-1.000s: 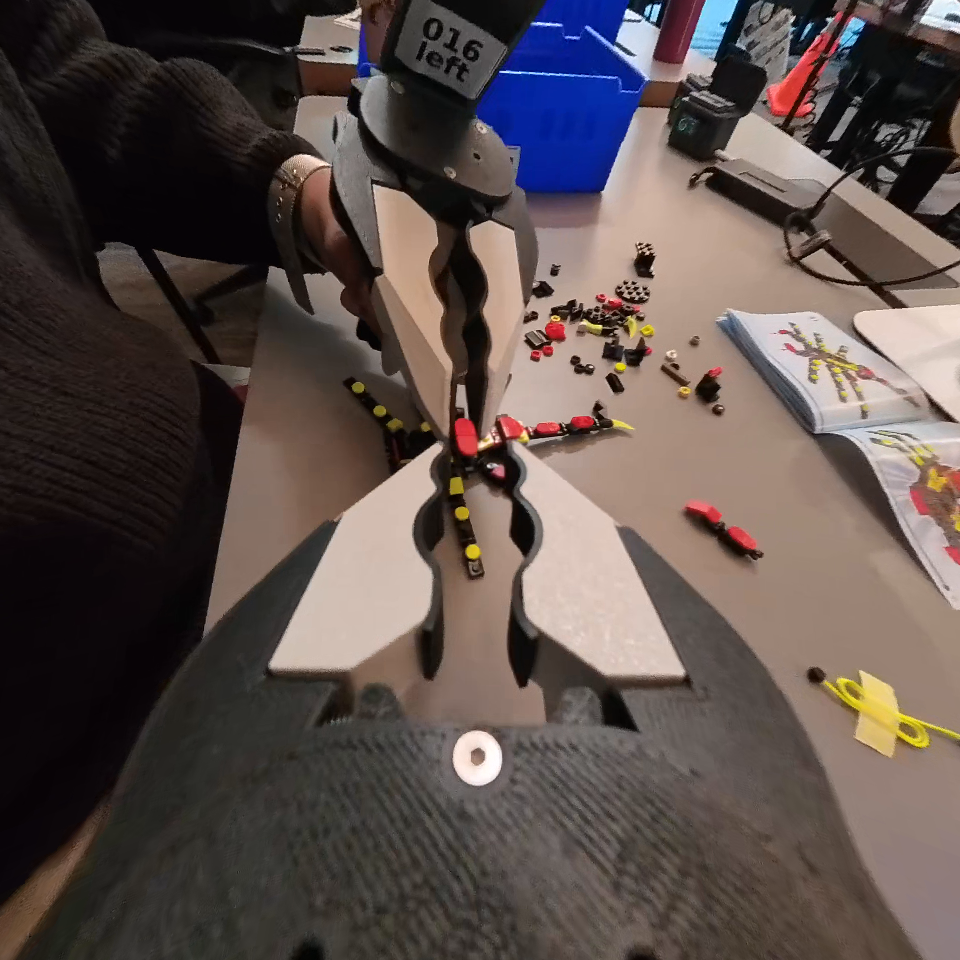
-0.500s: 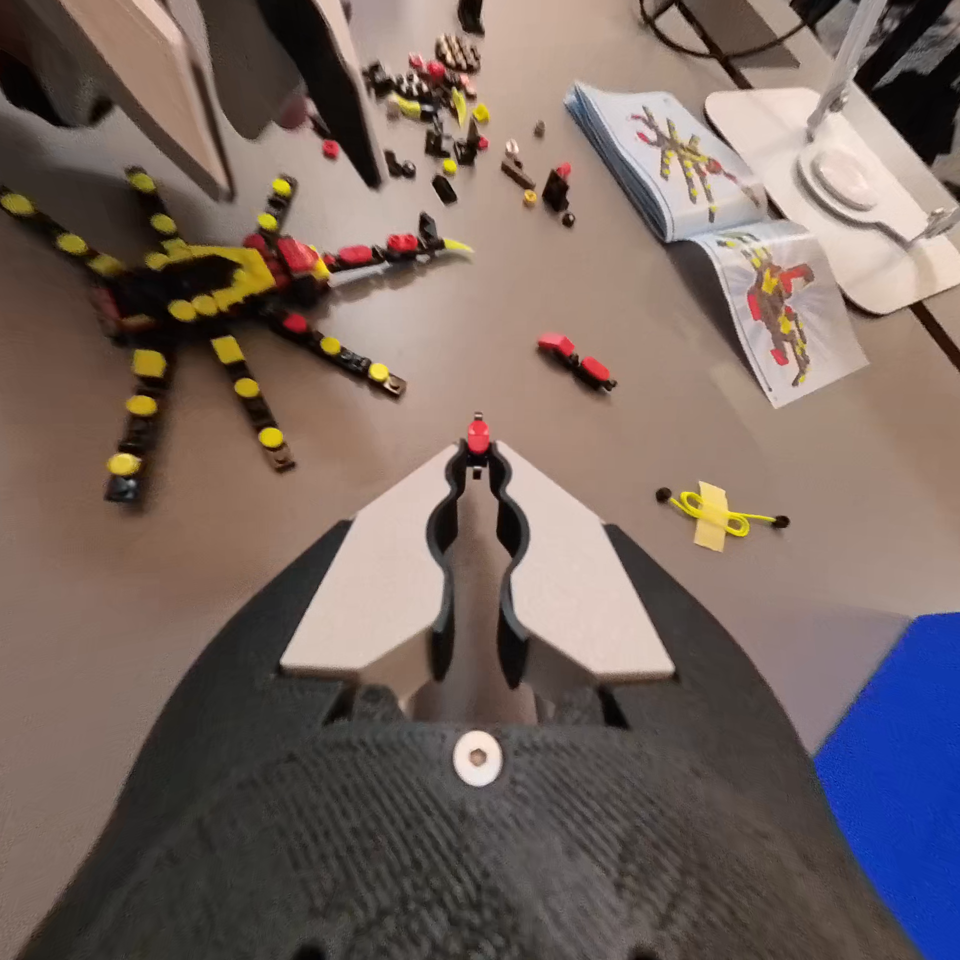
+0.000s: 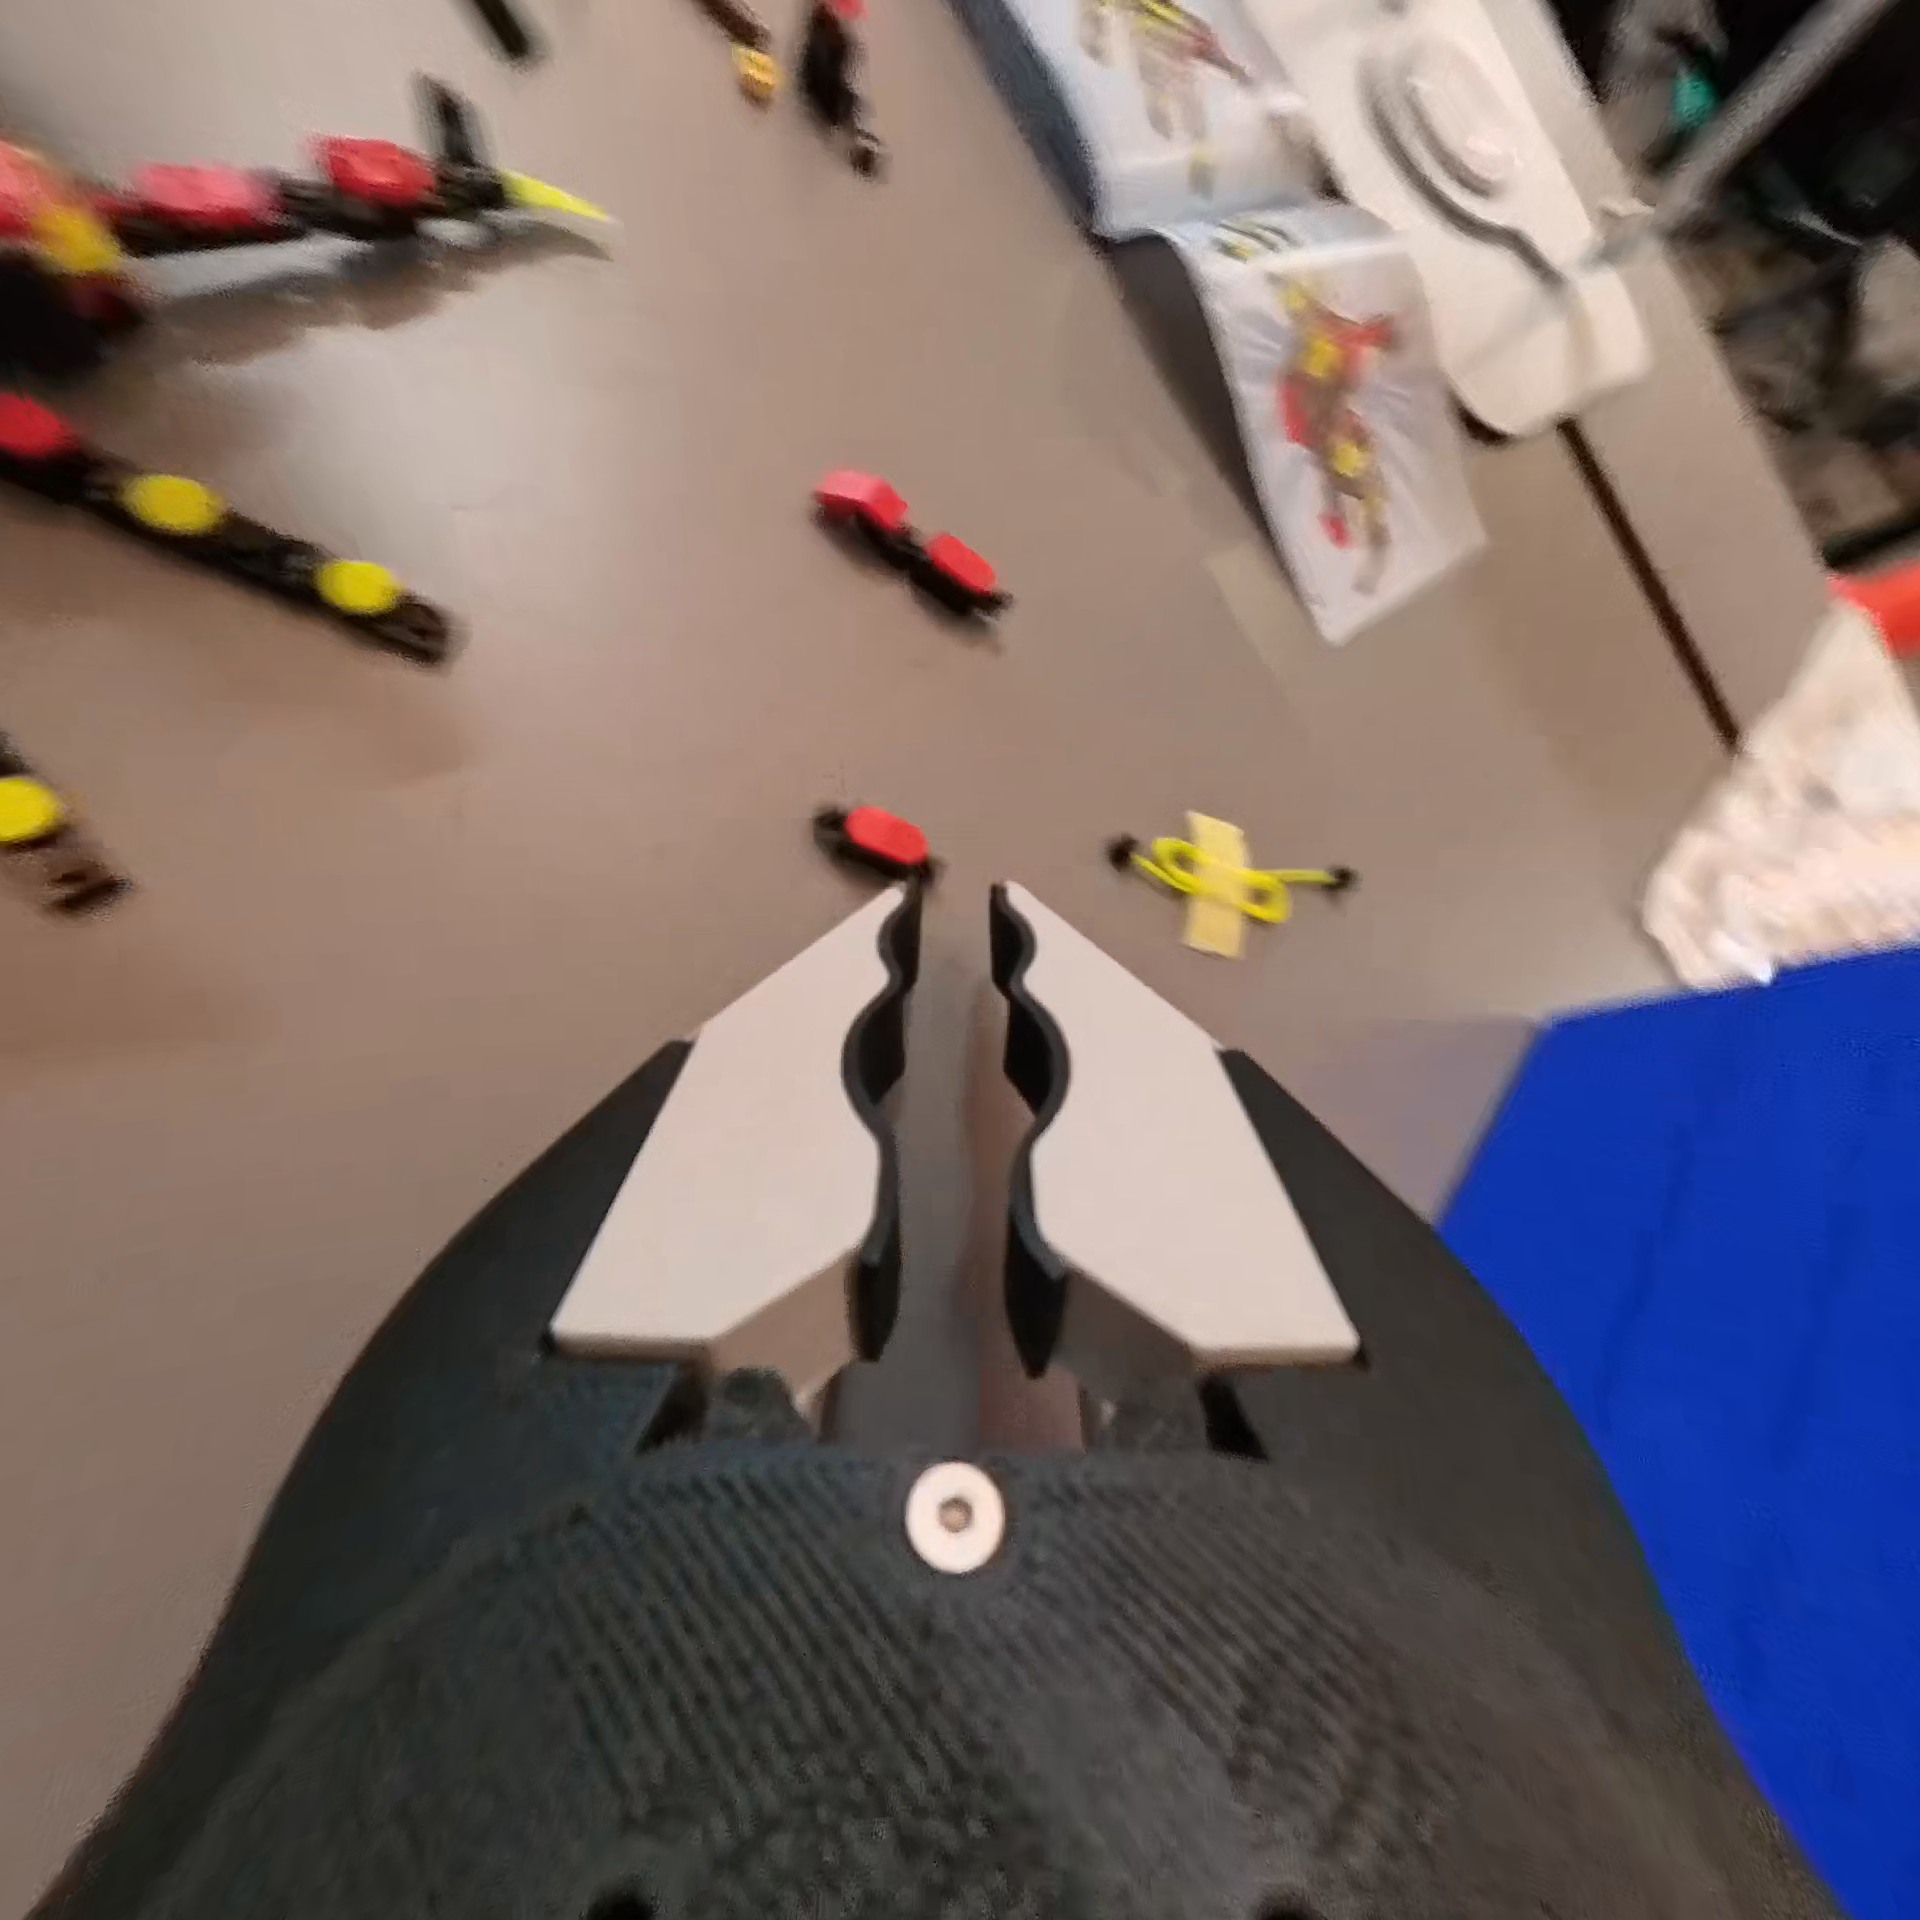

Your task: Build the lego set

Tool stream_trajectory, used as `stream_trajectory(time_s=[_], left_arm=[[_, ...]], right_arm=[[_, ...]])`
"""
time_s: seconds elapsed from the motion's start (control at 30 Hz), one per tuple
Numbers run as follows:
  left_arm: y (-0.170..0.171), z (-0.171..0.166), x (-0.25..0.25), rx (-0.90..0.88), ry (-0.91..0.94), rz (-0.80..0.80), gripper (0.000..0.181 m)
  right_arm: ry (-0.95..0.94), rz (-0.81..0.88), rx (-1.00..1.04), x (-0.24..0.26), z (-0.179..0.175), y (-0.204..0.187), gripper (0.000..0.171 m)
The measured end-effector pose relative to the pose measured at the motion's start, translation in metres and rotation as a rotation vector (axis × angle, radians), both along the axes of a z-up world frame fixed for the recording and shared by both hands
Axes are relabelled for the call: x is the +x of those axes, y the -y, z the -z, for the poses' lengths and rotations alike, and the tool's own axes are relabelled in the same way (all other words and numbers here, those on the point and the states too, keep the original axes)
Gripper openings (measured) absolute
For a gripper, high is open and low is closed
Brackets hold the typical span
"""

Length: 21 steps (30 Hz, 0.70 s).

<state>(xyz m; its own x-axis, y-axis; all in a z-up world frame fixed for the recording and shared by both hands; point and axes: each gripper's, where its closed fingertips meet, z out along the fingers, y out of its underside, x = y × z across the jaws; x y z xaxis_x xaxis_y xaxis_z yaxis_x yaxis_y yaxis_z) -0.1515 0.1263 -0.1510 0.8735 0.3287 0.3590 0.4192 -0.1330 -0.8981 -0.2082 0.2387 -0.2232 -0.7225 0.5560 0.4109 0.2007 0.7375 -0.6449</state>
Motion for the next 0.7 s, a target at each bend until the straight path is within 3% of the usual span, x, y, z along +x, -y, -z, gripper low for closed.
stream_trajectory(time_s=[0.03, 0.23, 0.37, 0.5, 0.53, 0.57, 0.63, 0.67, 0.7], left_arm=[[0.004, -0.005, -0.002, 0.030, 0.022, -0.016, 0.035], [0.034, -0.018, -0.018, 0.016, -0.074, -0.168, 0.033], [0.067, -0.024, -0.020, -0.022, -0.135, -0.312, 0.030], [0.108, -0.025, -0.008, -0.104, -0.225, -0.436, 0.031], [0.116, -0.023, -0.005, -0.160, -0.276, -0.453, 0.044], [0.121, -0.022, -0.003, -0.209, -0.331, -0.462, 0.070], [0.124, -0.030, -0.004, -0.247, -0.427, -0.504, 0.130], [0.123, -0.033, -0.006, -0.256, -0.444, -0.518, 0.143], [0.122, -0.032, -0.008, -0.267, -0.450, -0.525, 0.144]], right_arm=[[-0.021, 0.041, -0.015, -0.004, -0.008, -0.005, 0.013], [-0.059, 0.115, -0.263, 0.008, -0.055, -0.006, 0.022], [-0.155, 0.094, -0.199, 0.017, -0.067, -0.007, 0.041], [-0.196, -0.034, -0.300, 0.049, -0.084, 0.017, 0.067], [-0.191, -0.052, -0.342, 0.057, -0.088, 0.022, 0.083], [-0.172, -0.056, -0.378, 0.062, -0.089, 0.027, 0.107], [-0.112, -0.053, -0.409, 0.065, -0.083, 0.035, 0.139], [-0.089, -0.037, -0.392, 0.061, -0.077, 0.035, 0.147], [-0.073, -0.027, -0.364, 0.055, -0.069, 0.036, 0.150]])
